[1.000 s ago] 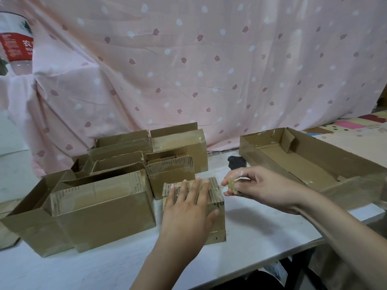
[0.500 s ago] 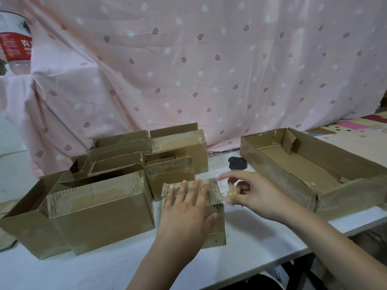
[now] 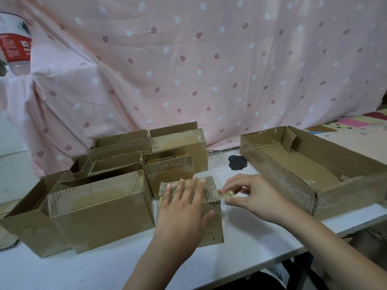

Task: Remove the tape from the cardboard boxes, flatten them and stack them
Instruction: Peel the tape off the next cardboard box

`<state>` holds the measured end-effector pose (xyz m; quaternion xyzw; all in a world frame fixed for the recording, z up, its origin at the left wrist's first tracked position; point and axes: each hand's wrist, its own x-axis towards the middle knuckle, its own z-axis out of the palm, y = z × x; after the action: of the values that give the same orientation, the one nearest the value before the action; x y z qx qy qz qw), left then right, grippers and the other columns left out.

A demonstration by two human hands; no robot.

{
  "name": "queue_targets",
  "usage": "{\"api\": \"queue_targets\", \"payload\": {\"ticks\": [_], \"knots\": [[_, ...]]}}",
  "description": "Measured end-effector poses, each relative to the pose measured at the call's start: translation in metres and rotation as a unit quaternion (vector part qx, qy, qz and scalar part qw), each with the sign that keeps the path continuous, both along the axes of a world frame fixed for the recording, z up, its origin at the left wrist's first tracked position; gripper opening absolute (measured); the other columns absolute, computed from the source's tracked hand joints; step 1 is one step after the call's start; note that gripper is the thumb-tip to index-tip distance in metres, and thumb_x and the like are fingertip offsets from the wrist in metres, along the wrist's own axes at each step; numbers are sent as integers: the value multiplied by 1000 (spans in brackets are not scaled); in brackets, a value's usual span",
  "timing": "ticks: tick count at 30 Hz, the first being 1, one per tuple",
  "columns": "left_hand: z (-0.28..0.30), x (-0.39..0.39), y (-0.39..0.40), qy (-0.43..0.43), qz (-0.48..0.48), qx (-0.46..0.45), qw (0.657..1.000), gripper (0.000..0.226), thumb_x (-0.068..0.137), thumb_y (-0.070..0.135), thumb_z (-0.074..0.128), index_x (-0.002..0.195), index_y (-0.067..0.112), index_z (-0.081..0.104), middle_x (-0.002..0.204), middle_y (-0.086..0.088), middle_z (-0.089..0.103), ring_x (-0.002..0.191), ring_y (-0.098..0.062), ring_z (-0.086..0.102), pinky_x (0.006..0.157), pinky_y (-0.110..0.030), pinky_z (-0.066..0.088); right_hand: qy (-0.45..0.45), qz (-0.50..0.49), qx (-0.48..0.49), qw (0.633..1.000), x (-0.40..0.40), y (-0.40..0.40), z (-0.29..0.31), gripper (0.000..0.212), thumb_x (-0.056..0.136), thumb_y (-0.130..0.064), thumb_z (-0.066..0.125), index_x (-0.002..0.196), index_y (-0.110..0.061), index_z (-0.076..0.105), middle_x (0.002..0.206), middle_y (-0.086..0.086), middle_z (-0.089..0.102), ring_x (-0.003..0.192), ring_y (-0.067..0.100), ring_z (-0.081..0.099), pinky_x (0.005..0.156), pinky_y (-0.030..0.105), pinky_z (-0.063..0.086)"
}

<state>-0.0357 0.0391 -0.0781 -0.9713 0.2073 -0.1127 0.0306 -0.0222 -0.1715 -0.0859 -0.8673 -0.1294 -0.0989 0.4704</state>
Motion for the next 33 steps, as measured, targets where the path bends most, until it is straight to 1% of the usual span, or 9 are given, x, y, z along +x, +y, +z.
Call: {"api": "queue_targets", "payload": {"ticks": [2,5,9,16,19,21,24,27,33], "knots": [[0,0,0,-2,2,0,1000,69,102,59,21,157,29,-9,166,7,-10,153,-20,-10,123,-43,-7,-12,-21,-38,999,1,0,-2,17,75,-27,86,85,-36,76,92,-27,67,82,2,52,76,15,39],[-1,1,1,-6,-2,-4,1000,70,102,60,22,157,30,-9,166,8,-9,153,-19,-9,123,-43,-6,1,-9,-44,999,-2,0,-1,22,72,-30,88,82,-33,68,73,-15,58,66,3,48,64,13,38],[-2,3,4,-11,4,-9,1000,69,102,59,21,157,30,-10,165,8,-11,152,-19,-11,124,-43,-6,-27,1,-30,999,-2,-6,3,36,70,-26,90,73,-26,54,79,-11,57,66,12,52,67,24,46],[-2,6,0,-19,1,5,1000,71,102,59,21,157,28,-9,166,4,-9,153,-23,-5,124,-44,0,5,-57,-8,998,-3,-22,8,29,74,-21,87,79,-31,61,81,-4,67,68,9,58,71,33,52],[-2,8,-9,-26,-10,2,1000,70,102,59,23,157,27,-5,166,3,-4,153,-25,-1,124,-43,0,-7,-74,-1,997,-6,-29,20,38,78,-18,84,99,-33,56,87,-5,69,69,7,60,68,18,50],[-1,9,-18,-28,-17,-3,999,70,102,59,25,158,26,-2,166,2,0,153,-26,2,124,-43,1,-26,-100,-32,994,-4,-38,27,30,82,-20,80,102,-30,60,86,-6,69,77,9,63,67,11,46],[0,12,-34,-30,-30,-2,999,70,102,57,27,158,24,1,166,-1,4,152,-29,6,124,-44,3,-77,-145,-67,984,0,-57,41,12,87,-15,74,97,-21,70,86,1,70,79,16,63,65,10,41],[-2,15,-57,-31,-46,-8,998,70,102,56,31,158,21,5,165,-4,10,150,-32,12,123,-46,8,-83,-199,-105,971,0,-88,50,18,85,-16,71,100,-26,73,82,-8,66,74,6,59,64,11,40],[-4,26,-94,-39,-64,-13,997,71,101,56,33,157,20,7,164,-4,14,149,-33,14,123,-46,10,-50,-282,-136,948,-4,-150,43,22,84,-15,72,105,-17,76,76,-12,58,70,0,53,59,8,35]]}}
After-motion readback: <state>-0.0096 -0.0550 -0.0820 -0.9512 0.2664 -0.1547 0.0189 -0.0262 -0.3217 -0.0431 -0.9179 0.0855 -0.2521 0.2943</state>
